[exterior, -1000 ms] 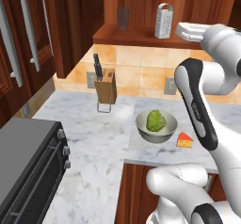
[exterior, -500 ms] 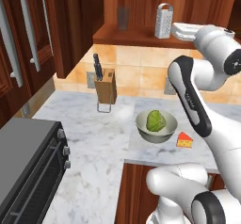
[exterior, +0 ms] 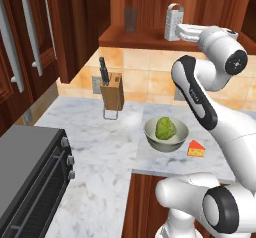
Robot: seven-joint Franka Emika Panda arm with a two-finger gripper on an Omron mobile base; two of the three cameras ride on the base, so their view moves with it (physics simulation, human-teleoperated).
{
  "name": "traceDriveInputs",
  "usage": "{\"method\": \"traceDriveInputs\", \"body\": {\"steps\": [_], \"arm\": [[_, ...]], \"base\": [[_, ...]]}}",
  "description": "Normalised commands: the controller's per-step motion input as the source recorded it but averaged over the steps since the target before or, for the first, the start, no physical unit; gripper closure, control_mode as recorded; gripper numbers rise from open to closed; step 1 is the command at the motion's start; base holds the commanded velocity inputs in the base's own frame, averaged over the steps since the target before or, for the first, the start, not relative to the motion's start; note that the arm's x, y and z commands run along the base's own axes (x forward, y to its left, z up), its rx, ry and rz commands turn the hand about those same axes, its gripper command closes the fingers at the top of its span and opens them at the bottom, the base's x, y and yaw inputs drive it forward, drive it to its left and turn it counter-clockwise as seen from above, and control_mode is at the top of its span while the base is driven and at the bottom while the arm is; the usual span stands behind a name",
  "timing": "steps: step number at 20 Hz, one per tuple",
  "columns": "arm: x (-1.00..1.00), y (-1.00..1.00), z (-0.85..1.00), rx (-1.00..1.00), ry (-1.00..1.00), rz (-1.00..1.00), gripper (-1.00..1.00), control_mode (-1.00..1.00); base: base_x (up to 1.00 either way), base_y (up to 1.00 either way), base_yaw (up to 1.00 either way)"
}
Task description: Pick the cheese from the fridge and the cheese grater from the cabinet and place them next to the salad bowl.
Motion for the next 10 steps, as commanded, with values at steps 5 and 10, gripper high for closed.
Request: {"method": "traceDriveInputs", "body": {"steps": [5,10], "arm": [[0.49,0.00,-0.04,0.00,0.00,0.00,-1.00,-1.00],[0.46,-0.03,0.00,0.00,0.00,0.00,-1.00,-1.00]], "base": [[0.00,0.00,0.00],[0.00,0.00,0.00]]}}
